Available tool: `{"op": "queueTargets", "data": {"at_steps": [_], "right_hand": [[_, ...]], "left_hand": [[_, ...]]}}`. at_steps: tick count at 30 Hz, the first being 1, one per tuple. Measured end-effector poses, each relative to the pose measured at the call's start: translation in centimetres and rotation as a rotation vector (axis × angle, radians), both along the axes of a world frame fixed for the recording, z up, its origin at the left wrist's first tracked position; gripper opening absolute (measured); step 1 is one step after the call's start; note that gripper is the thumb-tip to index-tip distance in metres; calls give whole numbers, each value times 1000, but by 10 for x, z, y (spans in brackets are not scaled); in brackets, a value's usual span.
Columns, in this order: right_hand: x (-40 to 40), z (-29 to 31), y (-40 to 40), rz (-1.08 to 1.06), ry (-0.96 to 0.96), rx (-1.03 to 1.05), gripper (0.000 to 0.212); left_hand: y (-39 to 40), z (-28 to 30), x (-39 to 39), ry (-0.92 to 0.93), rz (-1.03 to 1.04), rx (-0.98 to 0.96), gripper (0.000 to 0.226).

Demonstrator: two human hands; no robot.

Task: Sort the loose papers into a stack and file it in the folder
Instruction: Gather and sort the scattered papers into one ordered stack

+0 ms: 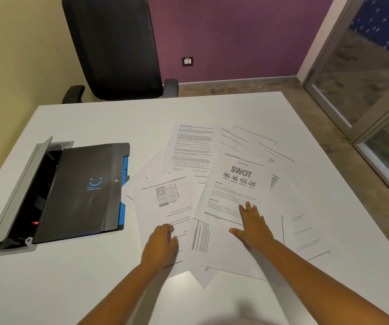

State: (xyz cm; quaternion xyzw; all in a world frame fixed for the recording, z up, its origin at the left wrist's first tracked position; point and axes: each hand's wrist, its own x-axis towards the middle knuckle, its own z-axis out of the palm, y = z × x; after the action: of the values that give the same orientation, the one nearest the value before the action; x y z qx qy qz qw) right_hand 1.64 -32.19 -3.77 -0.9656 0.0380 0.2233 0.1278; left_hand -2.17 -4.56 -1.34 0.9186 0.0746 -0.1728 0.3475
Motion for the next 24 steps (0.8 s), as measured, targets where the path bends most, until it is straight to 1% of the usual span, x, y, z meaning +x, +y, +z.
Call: {"op": "queueTargets", "data": {"at_steps": [1,3,5,9,12,15,16,18,21,22,24], "right_hand": [[0,0,0,1,1,-2,92],[0,1,1,0,0,-7,91],[-1,2,4,0,5,-18,90],[0,5,6,13,28,-51,89],[1,10,10,46,3,-105,89],[0,14,26,122,-54,-79,93],[-2,13,32,136,-30,-61,97],[-6,10,41,133,70,-42,107],[-6,3,42,114,161,-51,112],[-5,3,42,111,167,-55,113],[-4,1,42,107,171,-55,114]], "left_hand": [[-5,1,0,48,8,-40,29],[-14,1,-2,129,-4,-7,13],[-21,1,-2,217,-30,68,20],[-32,5,6,334,-31,35,30],[-36,8,5,344,24,44,28],[-41,6,-2,294,69,128,51],[-44,6,-4,268,64,165,57],[-49,6,-6,226,47,190,62],[-50,4,-2,226,61,138,59],[-50,4,1,236,70,116,54],[-47,2,6,236,79,51,35]]}}
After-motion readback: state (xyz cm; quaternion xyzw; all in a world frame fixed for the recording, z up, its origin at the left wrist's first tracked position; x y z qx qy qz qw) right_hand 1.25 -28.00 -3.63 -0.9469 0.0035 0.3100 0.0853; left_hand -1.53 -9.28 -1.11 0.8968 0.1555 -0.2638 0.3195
